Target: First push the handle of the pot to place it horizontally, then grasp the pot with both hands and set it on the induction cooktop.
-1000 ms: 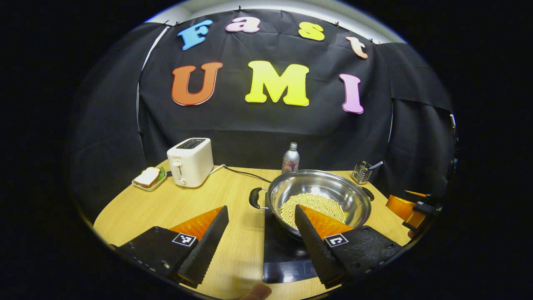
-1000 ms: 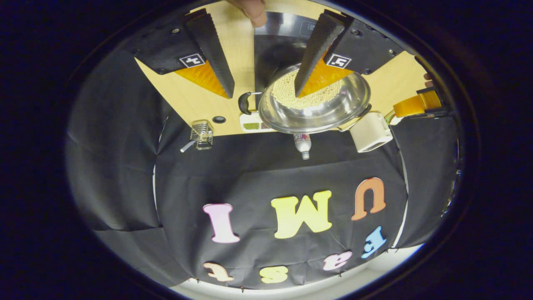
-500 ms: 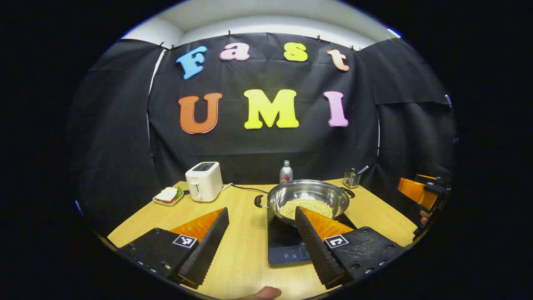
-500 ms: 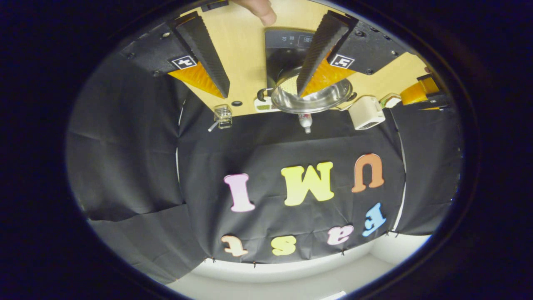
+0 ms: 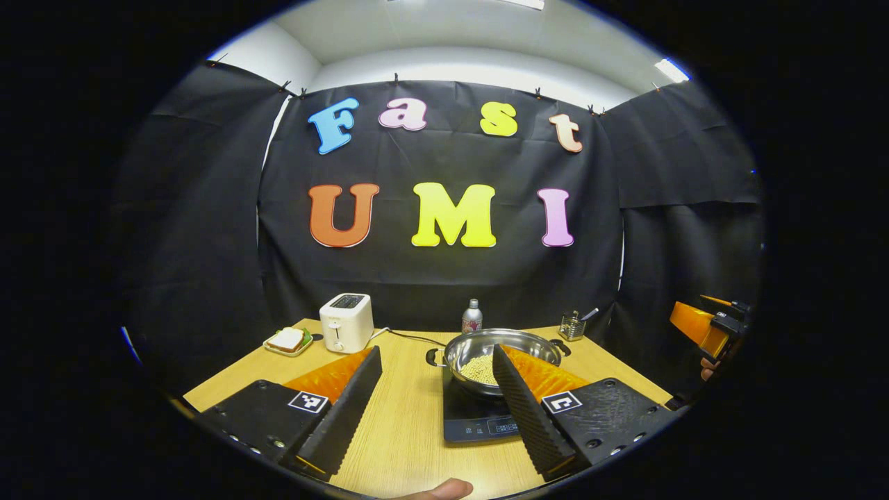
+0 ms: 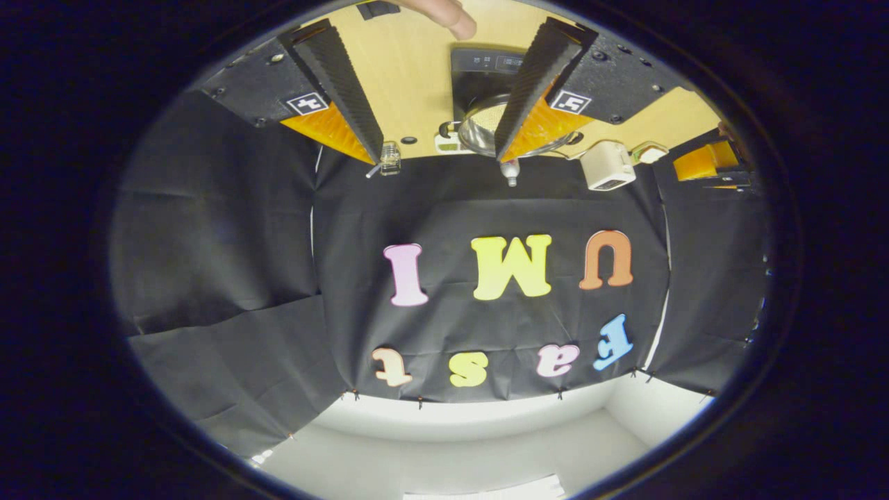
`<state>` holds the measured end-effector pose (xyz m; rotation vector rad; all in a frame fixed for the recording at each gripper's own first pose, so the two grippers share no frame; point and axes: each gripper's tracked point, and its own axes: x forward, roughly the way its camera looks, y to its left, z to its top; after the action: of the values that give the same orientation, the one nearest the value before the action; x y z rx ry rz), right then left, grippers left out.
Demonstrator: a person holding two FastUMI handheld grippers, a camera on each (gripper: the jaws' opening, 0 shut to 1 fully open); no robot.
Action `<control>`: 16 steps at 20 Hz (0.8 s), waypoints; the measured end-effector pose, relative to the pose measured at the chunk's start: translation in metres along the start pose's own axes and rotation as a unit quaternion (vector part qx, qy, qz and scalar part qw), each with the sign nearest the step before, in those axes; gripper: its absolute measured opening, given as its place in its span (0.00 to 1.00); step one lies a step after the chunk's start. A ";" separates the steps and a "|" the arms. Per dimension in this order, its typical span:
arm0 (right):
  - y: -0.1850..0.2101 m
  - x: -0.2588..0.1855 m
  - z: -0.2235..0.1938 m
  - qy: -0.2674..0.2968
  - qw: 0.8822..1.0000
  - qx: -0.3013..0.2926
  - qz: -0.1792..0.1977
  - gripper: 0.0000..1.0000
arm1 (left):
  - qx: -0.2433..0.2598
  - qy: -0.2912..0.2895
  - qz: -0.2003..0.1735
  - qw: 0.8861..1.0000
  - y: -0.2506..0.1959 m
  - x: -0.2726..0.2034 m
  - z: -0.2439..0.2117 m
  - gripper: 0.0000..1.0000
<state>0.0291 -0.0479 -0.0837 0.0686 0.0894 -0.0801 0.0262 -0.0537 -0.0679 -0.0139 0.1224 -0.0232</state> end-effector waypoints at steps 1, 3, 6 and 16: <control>0.001 -0.005 0.005 -0.005 1.000 -0.002 0.001 0.96 | 0.004 -0.008 0.004 1.000 0.002 -0.005 0.006 0.96; 0.000 -0.017 0.015 -0.020 1.000 -0.006 -0.002 0.96 | 0.010 -0.023 0.009 1.000 0.004 -0.015 0.019 0.95; -0.001 -0.036 0.030 -0.041 0.999 -0.008 -0.005 1.00 | 0.009 -0.041 0.012 0.999 0.005 -0.033 0.031 0.95; -0.002 -0.076 0.045 -0.068 0.997 -0.027 -0.013 0.96 | 0.011 -0.083 0.008 0.996 -0.005 -0.083 0.044 0.95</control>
<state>-0.0430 -0.0470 -0.0317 0.0079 -0.0434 -0.1089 -0.0507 -0.0563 -0.0136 0.0080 -0.0438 -0.0082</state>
